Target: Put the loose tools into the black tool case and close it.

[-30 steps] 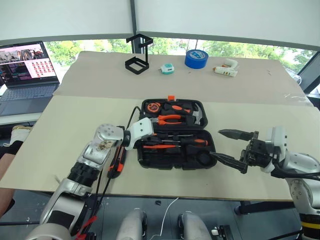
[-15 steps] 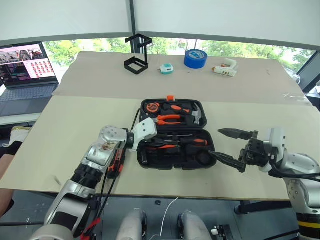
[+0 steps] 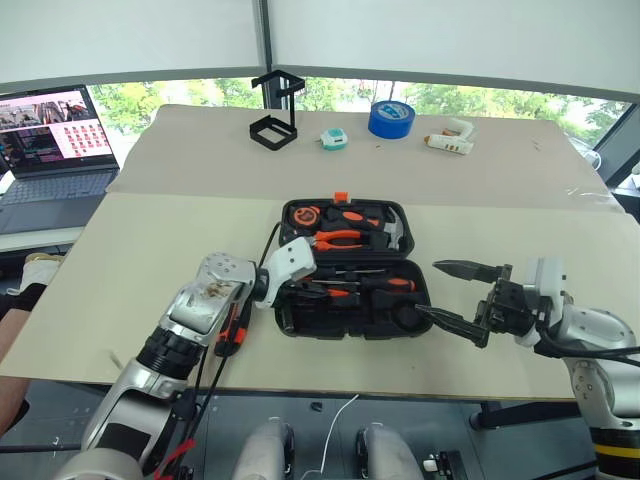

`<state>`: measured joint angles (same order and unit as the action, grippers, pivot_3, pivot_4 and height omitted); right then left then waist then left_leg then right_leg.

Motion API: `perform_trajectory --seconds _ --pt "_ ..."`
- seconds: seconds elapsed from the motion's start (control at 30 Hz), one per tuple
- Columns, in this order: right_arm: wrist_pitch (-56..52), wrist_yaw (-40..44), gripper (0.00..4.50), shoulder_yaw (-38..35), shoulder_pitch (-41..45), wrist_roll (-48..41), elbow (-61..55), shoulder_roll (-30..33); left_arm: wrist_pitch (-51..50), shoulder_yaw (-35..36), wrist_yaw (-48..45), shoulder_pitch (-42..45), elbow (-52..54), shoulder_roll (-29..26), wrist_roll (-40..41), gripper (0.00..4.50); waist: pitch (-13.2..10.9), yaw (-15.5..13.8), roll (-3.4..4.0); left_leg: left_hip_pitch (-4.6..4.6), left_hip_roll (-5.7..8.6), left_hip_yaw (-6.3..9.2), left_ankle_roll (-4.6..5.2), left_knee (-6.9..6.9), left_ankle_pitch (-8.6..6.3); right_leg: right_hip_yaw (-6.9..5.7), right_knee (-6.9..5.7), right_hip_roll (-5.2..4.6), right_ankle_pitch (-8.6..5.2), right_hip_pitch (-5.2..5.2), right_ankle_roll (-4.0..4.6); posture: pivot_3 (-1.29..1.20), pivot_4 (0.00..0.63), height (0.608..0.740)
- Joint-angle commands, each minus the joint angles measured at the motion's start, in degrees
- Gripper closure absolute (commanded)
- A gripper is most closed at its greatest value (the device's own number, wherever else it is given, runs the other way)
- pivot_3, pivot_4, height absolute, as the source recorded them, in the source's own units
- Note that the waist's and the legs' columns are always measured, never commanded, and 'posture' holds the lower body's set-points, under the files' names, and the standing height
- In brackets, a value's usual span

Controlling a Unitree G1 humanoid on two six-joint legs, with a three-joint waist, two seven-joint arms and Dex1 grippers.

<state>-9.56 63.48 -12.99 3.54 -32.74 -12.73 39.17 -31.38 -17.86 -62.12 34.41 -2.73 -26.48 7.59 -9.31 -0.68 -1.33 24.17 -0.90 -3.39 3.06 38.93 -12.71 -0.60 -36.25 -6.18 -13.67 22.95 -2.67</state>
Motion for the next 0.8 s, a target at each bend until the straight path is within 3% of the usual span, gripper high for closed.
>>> perform_trajectory --seconds 0.03,0.23,0.33,0.43,0.57,0.8 --pt "1.44 -0.16 0.00 -1.08 0.38 -0.51 -0.65 -0.15 1.76 1.70 1.26 -1.22 -0.51 0.44 1.20 4.48 0.00 -0.01 0.00 0.01 -0.01 0.00 0.00 0.00 0.00 0.01 0.00 0.00 0.00 0.00 0.00 0.00 0.150 0.740" --pt "1.47 0.81 0.00 -1.99 -0.43 -0.92 -0.77 0.60 6.85 9.46 0.50 -3.65 4.64 -1.35 6.68 4.48 -0.01 0.08 -0.01 0.10 -0.02 0.00 0.00 0.00 0.00 0.02 -0.02 0.00 0.00 0.12 0.01 0.00 0.150 0.740" --pt "3.09 3.79 0.00 -4.79 -1.97 -0.94 1.14 2.82 6.62 20.88 0.62 -9.33 9.96 -5.35 13.04 4.48 -0.01 0.25 0.00 0.13 -0.05 -0.01 0.00 -0.03 0.00 0.04 -0.01 0.00 0.01 0.18 0.02 0.00 0.150 0.740" --pt "5.13 6.93 0.00 -6.87 -3.91 -0.73 3.00 4.80 8.98 31.28 0.47 -18.23 13.07 -9.95 16.14 3.78 -0.01 0.65 0.00 0.09 -0.10 -0.02 0.00 -0.12 0.00 0.07 0.01 -0.02 0.01 0.19 0.03 0.00 0.150 0.740" --pt "7.74 8.65 0.00 -7.35 -4.98 -0.29 3.64 5.01 9.43 40.61 0.04 -30.94 14.93 -14.33 17.66 2.37 0.00 0.74 0.03 -0.01 -0.12 -0.04 -0.01 -0.17 -0.01 0.06 0.03 -0.09 0.00 0.12 0.05 0.00 0.150 0.740" --pt "14.70 12.30 0.00 -7.86 -7.58 1.97 8.31 5.44 13.28 56.70 1.14 -54.26 14.06 -14.64 16.19 0.03 -0.01 0.15 0.00 -0.01 -0.11 -0.05 -0.03 -0.17 -0.03 -0.04 0.16 -0.31 -0.02 0.16 0.09 0.00 0.150 0.740"
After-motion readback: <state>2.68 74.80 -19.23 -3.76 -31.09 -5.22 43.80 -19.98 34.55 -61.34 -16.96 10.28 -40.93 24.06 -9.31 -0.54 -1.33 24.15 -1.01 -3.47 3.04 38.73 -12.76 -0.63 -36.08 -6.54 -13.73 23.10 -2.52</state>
